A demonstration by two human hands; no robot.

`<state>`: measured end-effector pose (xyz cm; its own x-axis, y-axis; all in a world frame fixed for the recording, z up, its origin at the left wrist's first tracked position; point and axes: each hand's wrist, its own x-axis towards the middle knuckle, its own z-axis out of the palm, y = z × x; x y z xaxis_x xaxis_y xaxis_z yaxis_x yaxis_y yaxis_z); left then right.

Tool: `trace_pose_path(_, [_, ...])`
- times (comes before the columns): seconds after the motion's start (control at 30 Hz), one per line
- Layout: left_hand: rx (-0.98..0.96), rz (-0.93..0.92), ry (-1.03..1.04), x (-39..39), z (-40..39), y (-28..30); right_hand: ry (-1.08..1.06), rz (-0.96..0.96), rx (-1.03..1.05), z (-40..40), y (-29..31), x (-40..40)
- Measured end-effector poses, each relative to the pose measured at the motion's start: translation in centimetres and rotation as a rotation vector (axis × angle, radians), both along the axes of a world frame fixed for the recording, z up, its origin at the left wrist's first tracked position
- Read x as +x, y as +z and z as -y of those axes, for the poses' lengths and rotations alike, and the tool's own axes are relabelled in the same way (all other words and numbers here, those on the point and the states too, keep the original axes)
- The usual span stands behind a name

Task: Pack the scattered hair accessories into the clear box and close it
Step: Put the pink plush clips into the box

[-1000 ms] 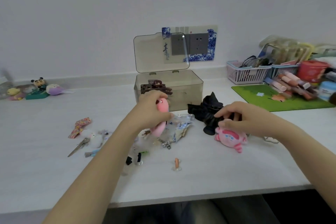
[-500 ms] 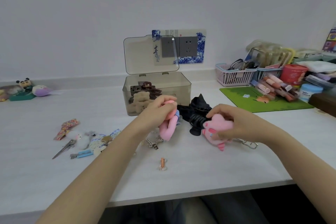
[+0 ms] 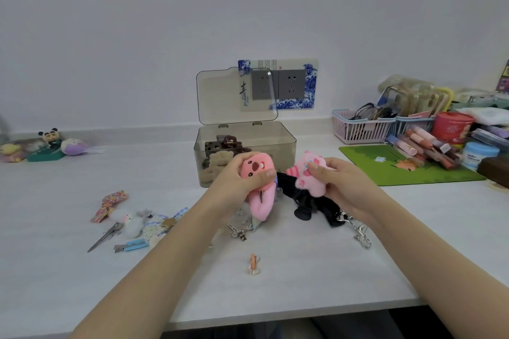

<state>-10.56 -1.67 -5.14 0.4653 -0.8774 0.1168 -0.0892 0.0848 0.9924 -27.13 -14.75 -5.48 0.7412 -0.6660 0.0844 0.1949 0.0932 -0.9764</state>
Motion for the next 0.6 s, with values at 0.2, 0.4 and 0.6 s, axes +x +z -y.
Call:
trace_pose_path(0.2, [-0.051,-0.051,0.085,1.4,0.5,1.3,0.037,0.022,0.105,0.4,1.1,2.8])
trace_pose_path(0.4, [-0.102,-0.085,0.123,3.7,2.4,5.1,0.009,0.018,-0.053,1.9,4.4,6.2])
trace_pose_path(0.6, [0.005,0.062,0.237,8.3,7.5,8.1,-0.232,-0.134,-0.241,5.3,7.7,10.1])
